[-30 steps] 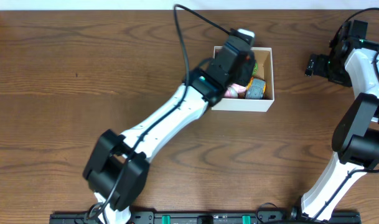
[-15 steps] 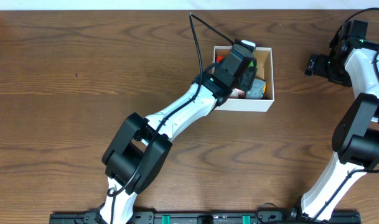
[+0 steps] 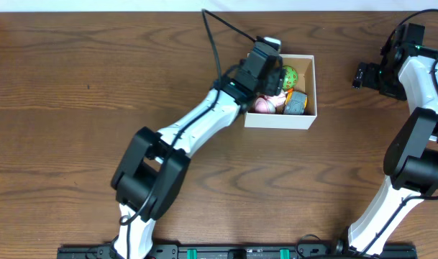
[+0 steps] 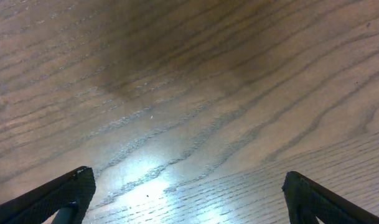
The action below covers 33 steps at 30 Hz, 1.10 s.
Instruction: Pack container
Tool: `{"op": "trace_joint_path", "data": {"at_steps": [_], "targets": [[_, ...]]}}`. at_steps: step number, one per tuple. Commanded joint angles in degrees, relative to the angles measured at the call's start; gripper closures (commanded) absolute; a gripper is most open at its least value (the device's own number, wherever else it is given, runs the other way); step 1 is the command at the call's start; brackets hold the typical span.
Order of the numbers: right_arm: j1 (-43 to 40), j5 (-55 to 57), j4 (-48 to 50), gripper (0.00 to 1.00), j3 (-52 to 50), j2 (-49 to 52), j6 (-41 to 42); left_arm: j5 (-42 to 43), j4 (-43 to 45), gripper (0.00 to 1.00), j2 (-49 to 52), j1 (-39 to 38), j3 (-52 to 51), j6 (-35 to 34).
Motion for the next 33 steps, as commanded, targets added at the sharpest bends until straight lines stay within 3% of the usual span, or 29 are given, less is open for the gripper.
{"op": "trace_joint_path", "data": {"at_steps": [1,6,17,26,33], "targets": [[-0.22,0.02,-0.02,0.01,-0.28,0.13,0.90,-0.52,-2.99,0.20,-6.19,2.58,0.52,0.17],[-0.22,0.02,-0.02,0.01,-0.28,0.13,0.90,-0.52,-14.16,0.02,-12.66,7.17,0.52,0.17],[-0.22,0.02,-0.02,0.01,-0.28,0.13,0.90,-0.48,-37.81,0.02,-29.83,18.93,0.50,-0.07],[-0.22,0.02,-0.02,0.01,-0.28,0.13,0.90,-0.50,-45.03,0.02,-48.22,22.29,-2.21,2.78],[-0.22,0.02,-0.02,0.01,-0.28,0.13,0.90,-0.48,-45.46,0.02,-68.11,22.29,-17.42,2.89]]}}
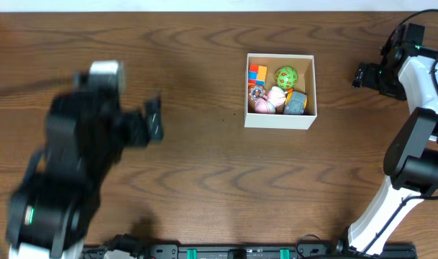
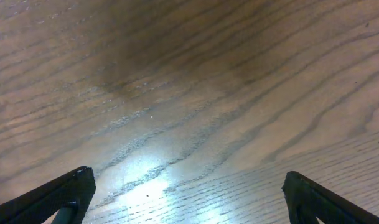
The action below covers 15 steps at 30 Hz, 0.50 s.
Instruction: Pack container
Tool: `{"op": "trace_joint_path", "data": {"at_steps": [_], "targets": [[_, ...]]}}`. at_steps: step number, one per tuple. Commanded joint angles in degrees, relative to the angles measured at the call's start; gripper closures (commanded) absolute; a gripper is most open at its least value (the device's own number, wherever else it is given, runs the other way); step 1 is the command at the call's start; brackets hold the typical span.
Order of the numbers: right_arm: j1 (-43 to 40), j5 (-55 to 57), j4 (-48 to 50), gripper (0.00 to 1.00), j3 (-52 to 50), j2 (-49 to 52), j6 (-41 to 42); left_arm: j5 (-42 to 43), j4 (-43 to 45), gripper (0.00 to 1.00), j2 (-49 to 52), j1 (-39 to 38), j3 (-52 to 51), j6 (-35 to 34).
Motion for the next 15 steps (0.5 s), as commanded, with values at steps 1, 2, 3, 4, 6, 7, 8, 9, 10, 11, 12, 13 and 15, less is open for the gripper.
{"op": "trace_joint_path", "data": {"at_steps": [1,2,3,4,6,7,8,9,10,11,12,13,15], "targets": [[-0.22,0.00,-0.04,0.01,-0.28,0.13,0.90,-0.26,1.36,0.02,-8.72,0.28,-9.75,-0.07],[-0.22,0.00,-0.07,0.01,-0.28,0.13,0.90,-0.26,2.82,0.02,-11.72,0.28,-12.92,-1.55],[-0.22,0.02,-0.04,0.01,-0.28,0.13,0.90,-0.24,4.57,0.02,-14.51,0.28,-16.17,-3.52],[-0.22,0.00,-0.04,0.01,-0.28,0.13,0.90,-0.24,6.73,0.02,-17.44,0.28,-19.87,-5.79],[-0.22,0.02,-0.04,0.01,-0.28,0.13,0.90,-0.26,10.86,0.02,-21.62,0.28,-26.08,-9.57],[-0.22,0.00,-0.04,0.01,-0.28,0.13,0.90,-0.26,13.42,0.02,-23.19,0.28,-29.05,-11.87],[-0.22,0.00,-0.04,0.01,-0.28,0.13,0.90,-0.24,15.54,0.02,-24.06,0.28,-31.34,-14.25],[-0.22,0.00,-0.04,0.01,-0.28,0.13,0.90,-0.24,17.40,0.02,-24.61,0.28,-33.33,-17.16],[-0.22,0.00,-0.04,0.01,-0.28,0.13,0.90,-0.24,19.21,0.02,-24.79,0.28,-35.28,-20.90],[-0.22,0.00,-0.04,0.01,-0.28,0.13,0.90,-0.24,20.13,0.02,-24.68,0.28,-36.76,-24.65],[-0.22,0.00,-0.04,0.01,-0.28,0.13,0.90,-0.24,19.89,0.02,-24.39,0.28,-37.62,-27.67],[-0.22,0.02,-0.04,0.01,-0.28,0.13,0.90,-0.24,19.43,0.02,-24.02,0.28,-38.32,-30.14],[-0.22,0.00,-0.04,0.01,-0.28,0.13,0.90,-0.26,17.62,0.02,-23.21,0.28,-38.99,-30.38]]}}
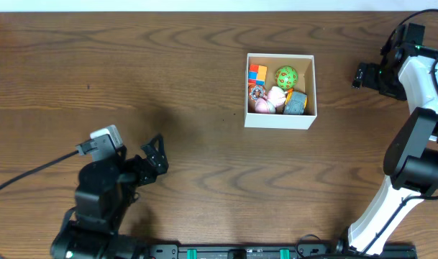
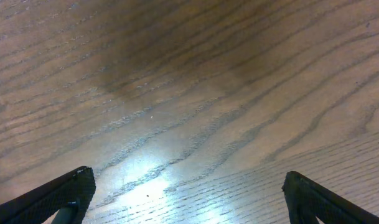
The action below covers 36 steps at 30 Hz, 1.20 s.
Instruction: Pack container
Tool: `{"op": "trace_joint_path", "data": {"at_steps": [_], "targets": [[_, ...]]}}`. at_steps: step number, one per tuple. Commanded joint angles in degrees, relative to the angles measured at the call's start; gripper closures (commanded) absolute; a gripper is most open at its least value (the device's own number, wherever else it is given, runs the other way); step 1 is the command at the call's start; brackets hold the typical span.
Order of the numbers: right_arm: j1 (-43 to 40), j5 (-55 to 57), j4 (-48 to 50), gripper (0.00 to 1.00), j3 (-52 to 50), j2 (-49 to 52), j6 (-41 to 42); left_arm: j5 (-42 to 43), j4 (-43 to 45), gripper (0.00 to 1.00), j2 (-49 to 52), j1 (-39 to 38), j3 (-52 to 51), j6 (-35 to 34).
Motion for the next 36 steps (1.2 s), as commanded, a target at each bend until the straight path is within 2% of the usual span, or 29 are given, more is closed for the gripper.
{"op": "trace_joint_path", "data": {"at_steps": [1,5,10,12,18,22,28,33,36], "targets": [[-0.22,0.00,-0.02,0.01,-0.28,0.13,0.92,-0.28,-2.38,0.02,0.98,0.28,-0.68,-8.04],[-0.22,0.00,-0.02,0.01,-0.28,0.13,0.92,-0.24,-7.56,0.02,2.47,0.28,-0.68,-8.46],[-0.22,0.02,-0.02,0.01,-0.28,0.13,0.92,-0.48,-8.52,0.02,2.93,0.28,-0.68,-9.18],[-0.22,0.00,-0.02,0.01,-0.28,0.13,0.92,-0.92,-8.28,0.02,3.15,0.28,-0.68,-4.52],[-0.22,0.00,-0.02,0.01,-0.28,0.13,0.92,-0.48,-5.22,0.02,5.01,0.00,-0.74,17.09],[-0.22,0.00,-0.02,0.01,-0.28,0.13,0.92,-0.15,1.64,0.02,5.60,-0.15,-2.86,27.15],[-0.22,0.00,-0.02,0.01,-0.28,0.13,0.92,0.09,16.20,0.02,1.90,0.04,-11.74,32.52],[-0.22,0.00,-0.02,0.01,-0.28,0.13,0.92,13.60,34.01,0.02,-6.75,6.05,-25.55,40.52],[-0.22,0.00,-0.02,0.01,-0.28,0.13,0.92,19.67,42.45,0.02,-12.57,10.71,-33.79,41.11]]}}
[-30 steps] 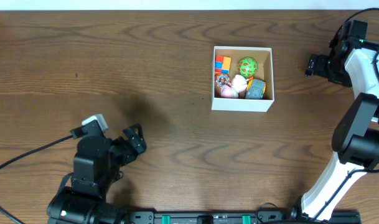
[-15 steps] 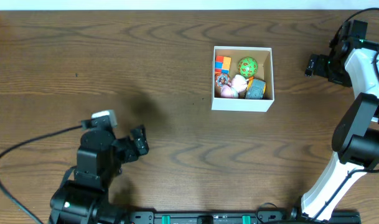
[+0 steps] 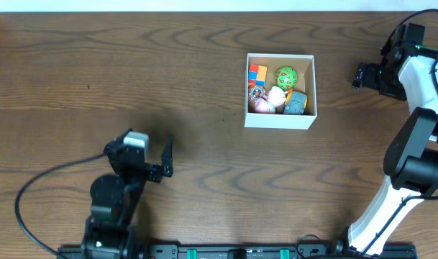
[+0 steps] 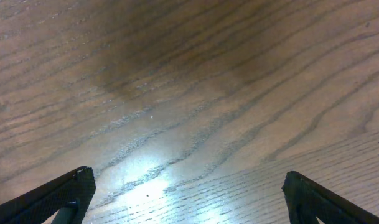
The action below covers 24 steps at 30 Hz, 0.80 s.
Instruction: Pack container
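A white box [image 3: 280, 120] stands right of the table's middle. It holds an orange and blue block [image 3: 257, 72], a green ball [image 3: 285, 75], a pink toy [image 3: 265, 105] and a grey roll [image 3: 296, 103]. My left gripper [image 3: 165, 159] hovers at the front left, far from the box, open and empty. At the far right edge my right gripper [image 3: 358, 75] stays open. In the right wrist view my right gripper [image 4: 189, 199] has its fingers [image 4: 65, 193] wide apart over bare wood.
The dark wooden table [image 3: 204, 180] shows around the box. A black cable [image 3: 32, 191] loops from the left arm at the front left. A black rail [image 3: 240, 252] runs along the front edge.
My left gripper has shifted slightly to the right at the front left, and the arm sits more folded. The right arm and the box's contents are unchanged.
At first my left gripper was down in the white box, covering its back left corner. Then the arm was back at the far left, and the block showed in that corner. It then stood low at the front left, where it still is.
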Tool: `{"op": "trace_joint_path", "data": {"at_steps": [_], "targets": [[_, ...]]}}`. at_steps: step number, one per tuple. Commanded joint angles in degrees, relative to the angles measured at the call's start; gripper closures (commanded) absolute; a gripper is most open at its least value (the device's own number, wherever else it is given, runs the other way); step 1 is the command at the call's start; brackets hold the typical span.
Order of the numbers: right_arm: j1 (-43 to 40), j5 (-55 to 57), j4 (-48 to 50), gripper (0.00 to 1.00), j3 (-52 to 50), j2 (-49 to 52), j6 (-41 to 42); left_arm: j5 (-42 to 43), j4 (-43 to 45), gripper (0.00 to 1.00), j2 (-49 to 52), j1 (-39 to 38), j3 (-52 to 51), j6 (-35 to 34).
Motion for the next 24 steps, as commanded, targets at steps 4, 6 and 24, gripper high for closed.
{"op": "trace_joint_path", "data": {"at_steps": [4,6,24], "targets": [[-0.22,0.00,-0.04,0.01,-0.28,0.13,0.90,11.30,6.03,0.02,-9.84,6.19,-10.80,4.66],[-0.22,0.00,-0.04,0.01,-0.28,0.13,0.90,11.19,6.01,0.02,-11.63,6.27,-11.54,4.70],[-0.22,0.00,-0.04,0.01,-0.28,0.13,0.90,5.49,-6.95,0.02,-21.81,6.27,-11.54,4.66]]}}
